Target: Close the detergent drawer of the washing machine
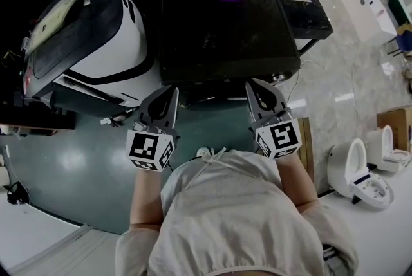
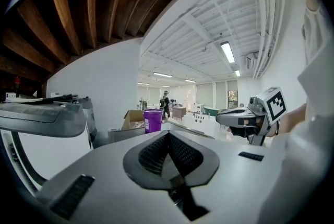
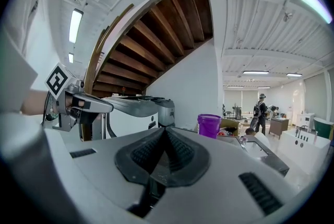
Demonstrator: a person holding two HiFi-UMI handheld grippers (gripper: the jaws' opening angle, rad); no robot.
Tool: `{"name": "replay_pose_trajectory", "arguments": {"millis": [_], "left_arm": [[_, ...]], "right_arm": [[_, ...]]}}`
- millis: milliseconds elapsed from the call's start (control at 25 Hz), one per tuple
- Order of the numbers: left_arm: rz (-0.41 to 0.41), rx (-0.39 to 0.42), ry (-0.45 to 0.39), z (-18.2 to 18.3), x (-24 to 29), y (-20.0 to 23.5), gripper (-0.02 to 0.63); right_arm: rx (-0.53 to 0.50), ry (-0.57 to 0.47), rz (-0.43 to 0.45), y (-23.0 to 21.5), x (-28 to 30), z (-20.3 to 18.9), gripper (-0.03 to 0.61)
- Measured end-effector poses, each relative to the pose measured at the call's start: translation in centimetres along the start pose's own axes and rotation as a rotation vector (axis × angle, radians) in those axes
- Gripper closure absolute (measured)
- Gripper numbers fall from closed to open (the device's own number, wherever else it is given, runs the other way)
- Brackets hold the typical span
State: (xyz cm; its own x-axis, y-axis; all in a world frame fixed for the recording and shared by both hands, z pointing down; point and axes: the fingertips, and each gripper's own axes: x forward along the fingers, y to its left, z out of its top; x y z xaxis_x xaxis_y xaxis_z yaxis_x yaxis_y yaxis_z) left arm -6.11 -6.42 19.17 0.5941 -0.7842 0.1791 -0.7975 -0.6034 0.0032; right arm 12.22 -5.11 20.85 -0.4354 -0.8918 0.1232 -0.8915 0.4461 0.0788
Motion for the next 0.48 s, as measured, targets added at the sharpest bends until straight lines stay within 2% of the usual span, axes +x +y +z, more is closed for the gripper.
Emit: {"name": "replay_pose_trajectory", "arguments": {"millis": [240,480], "left_arm": [[0.005,-0.006,0.001,0.17,-0.06,-0.55,0.597],[0.023,0.001,-0.007,0.86,-0.16,-0.72,0.597]], "right_arm": [[-0.001,-0.021,0.014,-0.13,-0.4,0.26,0.577],[0.047,-0.029,0.019,-0.81,-0.59,0.66,0.577]]}}
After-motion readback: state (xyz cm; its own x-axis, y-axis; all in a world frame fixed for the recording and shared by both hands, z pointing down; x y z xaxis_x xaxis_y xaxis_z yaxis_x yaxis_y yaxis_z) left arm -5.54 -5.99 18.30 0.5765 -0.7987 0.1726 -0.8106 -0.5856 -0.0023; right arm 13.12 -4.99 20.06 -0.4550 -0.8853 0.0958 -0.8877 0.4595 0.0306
